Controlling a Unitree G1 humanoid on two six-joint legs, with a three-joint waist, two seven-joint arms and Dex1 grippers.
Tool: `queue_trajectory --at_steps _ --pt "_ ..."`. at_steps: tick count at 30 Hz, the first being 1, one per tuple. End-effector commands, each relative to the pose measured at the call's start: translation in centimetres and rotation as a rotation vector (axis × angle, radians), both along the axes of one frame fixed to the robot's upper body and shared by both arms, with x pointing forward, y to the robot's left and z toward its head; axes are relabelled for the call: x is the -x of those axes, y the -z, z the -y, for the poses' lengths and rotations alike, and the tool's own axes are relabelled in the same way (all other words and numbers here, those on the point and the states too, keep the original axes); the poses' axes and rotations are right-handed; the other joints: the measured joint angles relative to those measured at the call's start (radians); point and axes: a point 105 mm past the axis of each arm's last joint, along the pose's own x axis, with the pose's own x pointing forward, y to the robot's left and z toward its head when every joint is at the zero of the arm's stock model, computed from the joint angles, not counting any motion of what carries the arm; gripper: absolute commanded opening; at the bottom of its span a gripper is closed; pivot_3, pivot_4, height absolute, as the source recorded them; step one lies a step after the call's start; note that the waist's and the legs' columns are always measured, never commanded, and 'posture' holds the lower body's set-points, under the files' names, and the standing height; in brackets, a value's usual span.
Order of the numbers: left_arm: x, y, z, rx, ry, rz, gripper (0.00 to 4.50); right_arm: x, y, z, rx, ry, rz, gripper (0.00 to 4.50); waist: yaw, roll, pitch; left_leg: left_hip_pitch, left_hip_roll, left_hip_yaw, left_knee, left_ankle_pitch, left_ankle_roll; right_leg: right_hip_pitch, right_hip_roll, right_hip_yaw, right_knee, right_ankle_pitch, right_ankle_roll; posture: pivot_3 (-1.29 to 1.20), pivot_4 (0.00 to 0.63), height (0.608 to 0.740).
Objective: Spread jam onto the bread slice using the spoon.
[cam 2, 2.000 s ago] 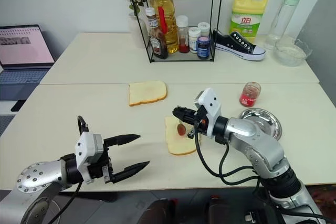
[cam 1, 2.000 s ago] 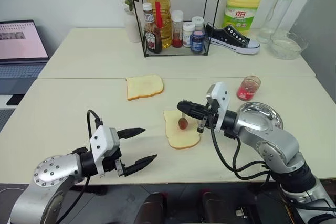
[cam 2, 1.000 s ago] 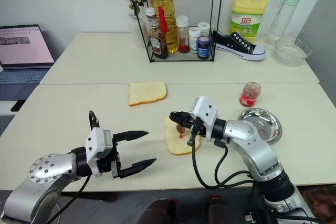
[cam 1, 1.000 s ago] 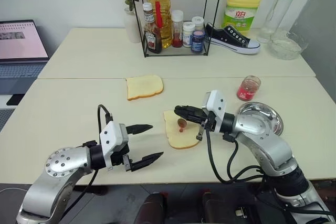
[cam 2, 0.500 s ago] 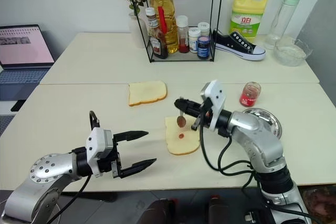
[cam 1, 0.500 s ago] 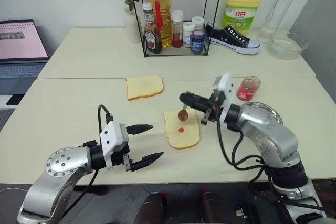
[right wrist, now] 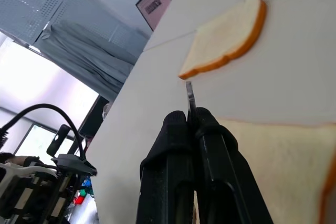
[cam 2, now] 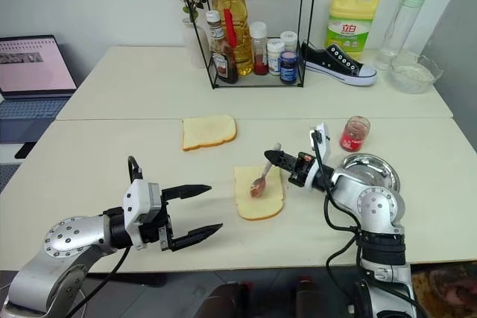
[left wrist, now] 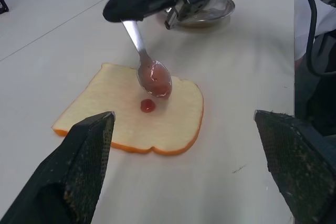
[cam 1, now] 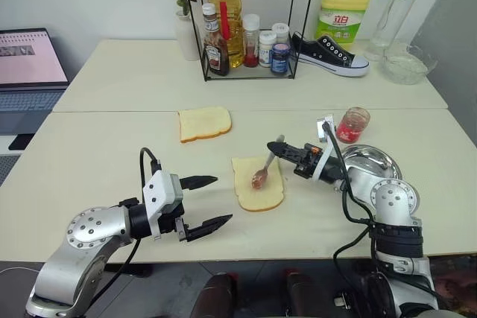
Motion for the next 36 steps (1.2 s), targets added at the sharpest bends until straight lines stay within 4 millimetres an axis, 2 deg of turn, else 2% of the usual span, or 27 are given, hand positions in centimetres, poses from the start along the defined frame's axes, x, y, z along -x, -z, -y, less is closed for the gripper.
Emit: queue_trajectory --at_steps 1,6,12,18,23,28,31,33,36 --pt "0.3 -0.7 0.3 -0.003 0.028 0.032 4.43 -0.3 -0.8 -0.2 -0.023 -0.013 0.041 0.06 -0.001 0.0 0.0 0.0 0.0 0.0 0.0 0.0 0.0 0.0 0.0 0.0 0.0 0.0 0.0 0.0 0.15 0.74" --pt "0.4 -0.6 0.2 -0.01 0.032 0.031 4.43 -0.7 -0.1 -0.6 -0.011 -0.013 0.042 0.06 -0.001 0.0 0.0 0.0 0.0 0.0 0.0 0.0 0.0 0.0 0.0 0.0 0.0 0.0 0.0 0.0 0.15 0.74" --pt "0.2 -0.6 0.4 -0.009 0.038 0.034 4.43 -2.5 0.3 -0.3 0.004 0.054 0.064 0.06 -0.001 0.0 0.0 0.0 0.0 0.0 0.0 0.0 0.0 0.0 0.001 0.0 0.0 0.0 0.0 0.0 0.15 0.74" --pt "0.0 -0.4 0.7 -0.003 0.052 0.039 4.43 -3.7 -0.5 0.6 0.005 0.11 0.096 0.06 0.0 0.0 0.0 0.0 0.0 0.0 0.0 0.0 0.0 0.0 0.0 0.0 0.0 0.0 0.0 0.0 0.15 0.74" --pt "-0.4 -0.4 0.8 -0.002 0.06 0.043 4.43 -3.4 -1.6 1.0 -0.035 0.098 0.092 0.06 0.0 0.0 0.0 0.0 0.0 0.0 0.0 0.0 0.0 0.0 0.0 0.0 0.0 0.0 0.0 0.0 0.15 0.74" --pt "-0.6 -0.4 0.7 -0.004 0.068 0.046 4.43 -1.7 -3.6 0.6 -0.121 0.006 0.082 0.06 -0.001 0.0 0.0 0.0 0.0 0.0 0.0 0.0 0.0 0.0 0.0 0.0 0.0 0.0 0.0 0.0 0.15 0.74" --pt "-0.6 -0.4 0.8 -0.004 0.075 0.046 4.43 -1.9 -3.9 0.2 -0.149 0.016 0.067 0.06 -0.001 0.0 0.0 0.0 0.0 0.0 0.0 0.0 0.0 0.0 0.0 0.0 0.0 0.0 0.0 0.0 0.15 0.74" --pt "-0.6 -0.4 0.9 -0.003 0.078 0.046 4.43 -2.4 -3.5 -0.1 -0.156 0.04 0.045 0.06 -0.002 0.0 0.0 0.0 0.0 0.0 0.0 0.0 0.0 0.0 0.0 0.0 0.0 0.0 0.0 0.0 0.15 0.74" --pt "-0.7 -0.5 1.0 -0.002 0.082 0.048 4.43 -3.3 -1.7 -0.5 -0.107 0.087 0.003 0.06 -0.001 0.0 0.0 0.0 0.0 0.0 0.0 0.0 0.0 0.0 0.001 0.0 0.0 0.0 0.0 0.0 0.15 0.74"
